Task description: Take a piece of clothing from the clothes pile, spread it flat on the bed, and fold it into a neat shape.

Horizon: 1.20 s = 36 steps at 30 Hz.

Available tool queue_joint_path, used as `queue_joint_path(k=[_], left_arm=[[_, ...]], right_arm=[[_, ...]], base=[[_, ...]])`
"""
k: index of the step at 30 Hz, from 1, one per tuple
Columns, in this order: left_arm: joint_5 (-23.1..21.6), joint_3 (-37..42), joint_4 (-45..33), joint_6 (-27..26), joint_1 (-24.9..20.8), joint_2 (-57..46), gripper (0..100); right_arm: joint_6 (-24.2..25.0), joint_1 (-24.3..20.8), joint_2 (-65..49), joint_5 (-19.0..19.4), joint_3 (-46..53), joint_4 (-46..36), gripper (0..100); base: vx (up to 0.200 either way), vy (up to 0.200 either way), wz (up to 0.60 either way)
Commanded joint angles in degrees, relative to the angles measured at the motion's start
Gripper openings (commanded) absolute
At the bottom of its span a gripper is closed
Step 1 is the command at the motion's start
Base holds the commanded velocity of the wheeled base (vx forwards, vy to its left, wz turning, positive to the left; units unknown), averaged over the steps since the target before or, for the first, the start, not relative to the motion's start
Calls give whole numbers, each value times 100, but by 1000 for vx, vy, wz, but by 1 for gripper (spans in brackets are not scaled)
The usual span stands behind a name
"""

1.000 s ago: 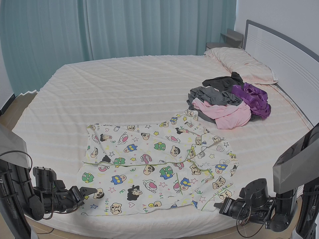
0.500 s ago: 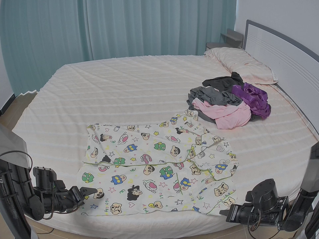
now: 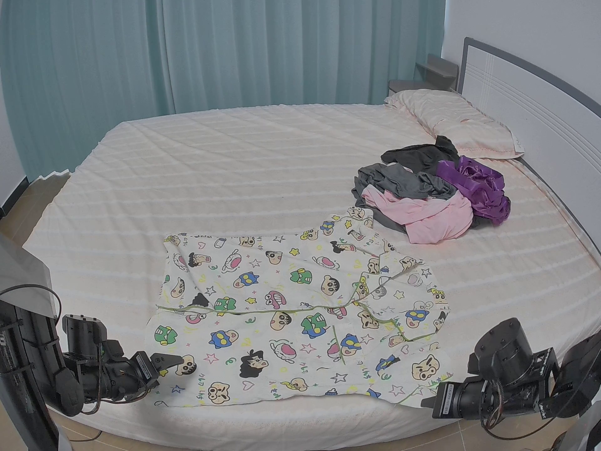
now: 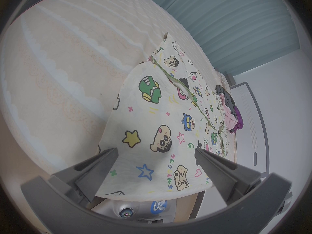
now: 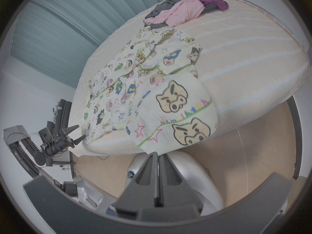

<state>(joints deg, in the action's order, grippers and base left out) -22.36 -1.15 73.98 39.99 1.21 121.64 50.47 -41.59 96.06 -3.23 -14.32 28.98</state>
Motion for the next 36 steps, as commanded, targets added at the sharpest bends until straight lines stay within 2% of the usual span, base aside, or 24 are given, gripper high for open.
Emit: queue_joint_path(k=[1,13,22,23,32,36], left_arm=[[-5,0,2,1,2,9,100],[3,0,2,-8,2,9,100],[3,0,2,-8,2,18,100],[3,0,2,-8,2,18,100],[3,0,2,-8,2,27,100],[3,0,2,-8,2,18,100]], right_arm=[[-20,-33,-589,15,-870,-815,0],[-11,-130,-351,24,-1257,-1439,0],[-28,-138,-360,33,-1152,-1606,0],[-28,-147,-360,33,-1143,-1632,100],[-116,-121,-589,59,-1125,-1817,100],[-230,90,-527,68,-1055,-1808,100]], base=[[0,0,0],[0,0,0],[0,0,0],[0,0,0],[0,0,0],[0,0,0]])
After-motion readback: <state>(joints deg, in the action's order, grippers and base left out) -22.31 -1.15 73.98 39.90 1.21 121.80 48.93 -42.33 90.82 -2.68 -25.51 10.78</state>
